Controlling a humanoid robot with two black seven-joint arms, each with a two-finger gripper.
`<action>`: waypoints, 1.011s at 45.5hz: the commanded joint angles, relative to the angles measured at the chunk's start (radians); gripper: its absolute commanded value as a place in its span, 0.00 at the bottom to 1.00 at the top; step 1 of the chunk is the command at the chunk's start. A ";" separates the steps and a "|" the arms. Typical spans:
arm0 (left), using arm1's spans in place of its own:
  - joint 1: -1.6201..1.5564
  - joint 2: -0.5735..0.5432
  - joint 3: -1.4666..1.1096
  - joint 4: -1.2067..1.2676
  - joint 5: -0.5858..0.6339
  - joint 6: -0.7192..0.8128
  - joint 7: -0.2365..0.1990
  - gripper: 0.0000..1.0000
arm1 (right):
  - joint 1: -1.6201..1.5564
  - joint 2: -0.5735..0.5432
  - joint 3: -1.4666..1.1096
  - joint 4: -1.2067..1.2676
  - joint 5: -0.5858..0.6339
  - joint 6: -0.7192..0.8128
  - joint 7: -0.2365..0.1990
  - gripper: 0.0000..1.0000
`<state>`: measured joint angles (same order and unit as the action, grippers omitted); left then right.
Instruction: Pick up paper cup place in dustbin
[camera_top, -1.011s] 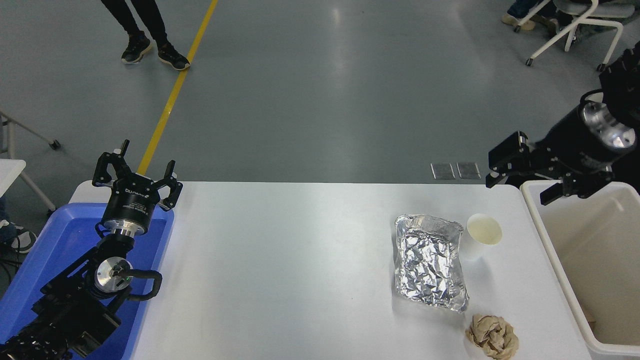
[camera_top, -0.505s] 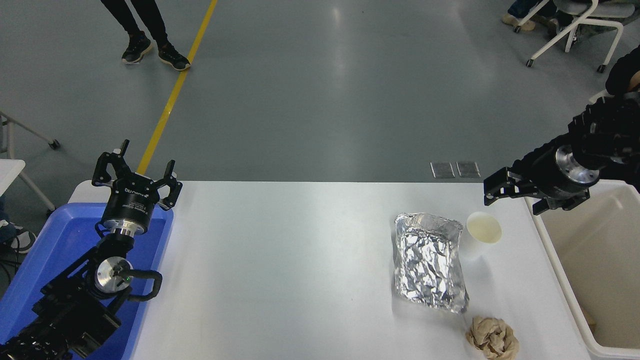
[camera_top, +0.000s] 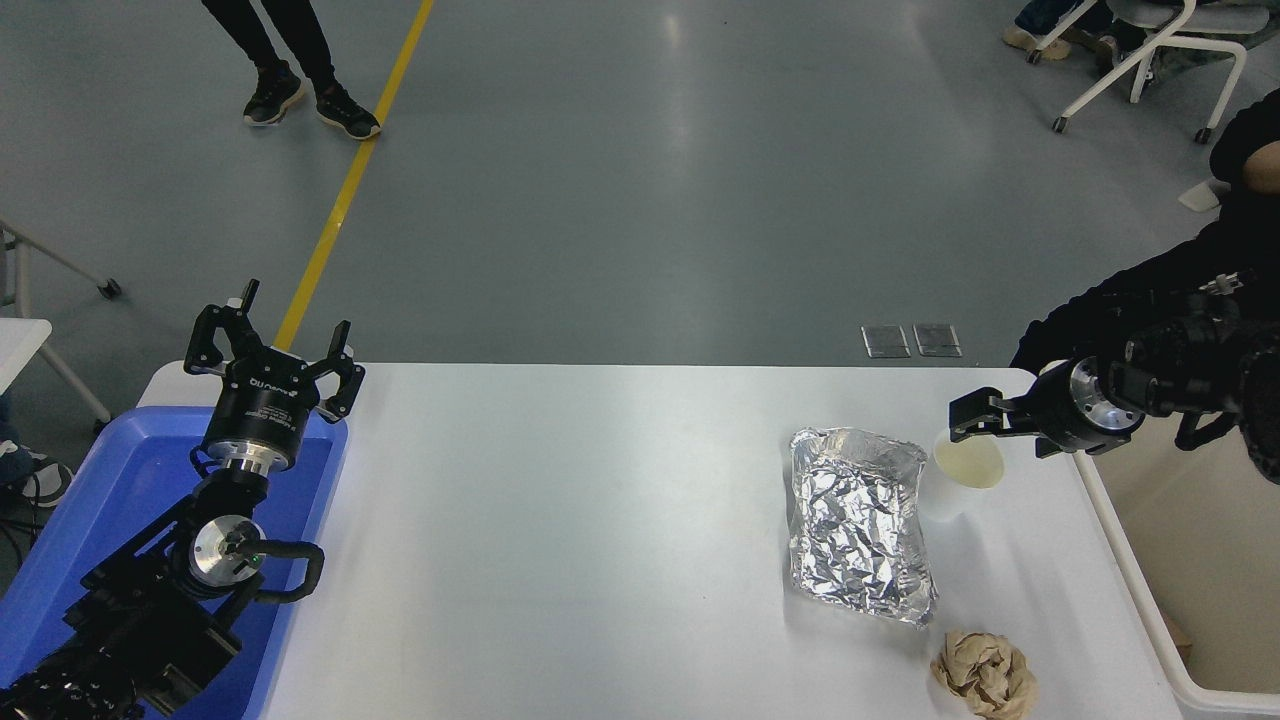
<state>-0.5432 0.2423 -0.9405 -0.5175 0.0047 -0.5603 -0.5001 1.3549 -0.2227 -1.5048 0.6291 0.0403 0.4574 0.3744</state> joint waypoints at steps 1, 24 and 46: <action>0.000 0.000 -0.001 -0.001 0.000 -0.001 0.000 0.98 | -0.076 0.000 0.003 -0.074 0.003 -0.017 0.000 1.00; 0.000 0.000 -0.001 -0.001 0.000 0.000 0.000 0.98 | -0.146 0.000 -0.009 -0.074 -0.022 -0.161 0.001 0.37; 0.000 0.000 0.000 0.000 0.000 0.000 0.000 0.98 | -0.126 0.010 0.015 -0.066 -0.014 -0.161 0.012 0.00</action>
<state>-0.5430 0.2424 -0.9419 -0.5177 0.0047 -0.5602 -0.5001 1.2237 -0.2194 -1.5005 0.5581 0.0235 0.3022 0.3824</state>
